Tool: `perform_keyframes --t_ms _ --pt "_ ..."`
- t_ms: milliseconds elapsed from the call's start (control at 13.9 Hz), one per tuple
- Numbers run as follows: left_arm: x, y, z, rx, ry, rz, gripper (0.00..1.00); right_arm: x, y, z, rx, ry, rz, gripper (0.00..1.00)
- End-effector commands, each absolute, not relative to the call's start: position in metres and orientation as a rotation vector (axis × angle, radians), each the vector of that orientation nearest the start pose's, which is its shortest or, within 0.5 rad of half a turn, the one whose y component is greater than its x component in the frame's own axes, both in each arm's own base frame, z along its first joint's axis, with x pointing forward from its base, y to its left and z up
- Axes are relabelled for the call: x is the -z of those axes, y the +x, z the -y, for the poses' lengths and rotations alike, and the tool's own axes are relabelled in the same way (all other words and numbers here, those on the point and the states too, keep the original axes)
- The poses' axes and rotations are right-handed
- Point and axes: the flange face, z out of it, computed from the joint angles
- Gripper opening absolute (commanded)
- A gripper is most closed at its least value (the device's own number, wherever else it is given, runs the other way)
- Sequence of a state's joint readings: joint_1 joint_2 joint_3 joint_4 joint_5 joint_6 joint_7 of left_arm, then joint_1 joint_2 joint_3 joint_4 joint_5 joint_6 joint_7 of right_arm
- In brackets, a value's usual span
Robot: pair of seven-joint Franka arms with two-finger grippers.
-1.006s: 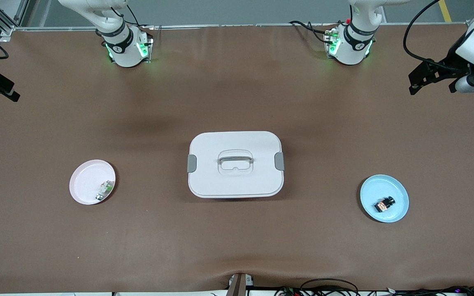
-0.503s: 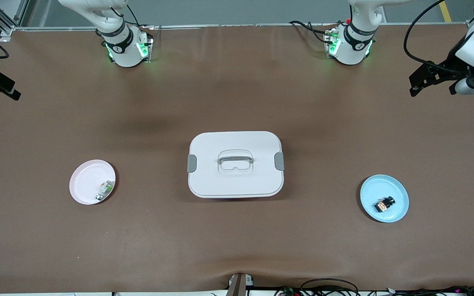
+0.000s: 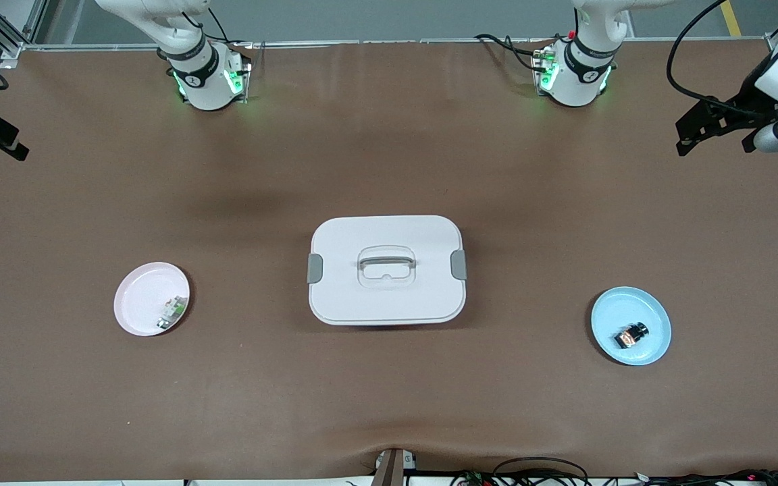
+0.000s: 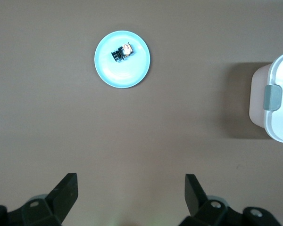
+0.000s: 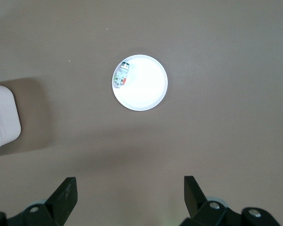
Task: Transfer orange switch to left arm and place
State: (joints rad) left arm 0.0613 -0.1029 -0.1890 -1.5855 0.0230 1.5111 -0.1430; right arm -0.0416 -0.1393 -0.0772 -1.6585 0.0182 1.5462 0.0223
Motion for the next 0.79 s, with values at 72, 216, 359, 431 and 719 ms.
perform_keyframes --t_ms 72,216,359,431,719 --pt "-0.6856 0.5075 0.0674 0.032 -3.093 0.034 1.00 -0.6553 0.5086 0.0639 0.021 -3.110 -0.218 1.00" --pt "-0.6794 0.5104 0.0662 0.001 -3.093 0.036 1.00 -0.6546 0.5093 0.0638 0.021 -3.109 -0.218 1.00" --pt "-0.6809 0.5090 0.0660 -0.003 -3.090 0.037 1.00 -0.6546 0.5093 0.0638 0.021 -3.109 -0.215 1.00" --pt "-0.6810 0.5088 0.0658 -0.010 -3.090 0.037 1.00 -0.6546 0.5093 0.0638 0.021 -3.109 -0.215 1.00" --pt "-0.6811 0.5091 0.0633 -0.009 -3.083 0.044 1.00 -0.6538 0.5097 0.0646 0.019 -3.109 -0.218 1.00"
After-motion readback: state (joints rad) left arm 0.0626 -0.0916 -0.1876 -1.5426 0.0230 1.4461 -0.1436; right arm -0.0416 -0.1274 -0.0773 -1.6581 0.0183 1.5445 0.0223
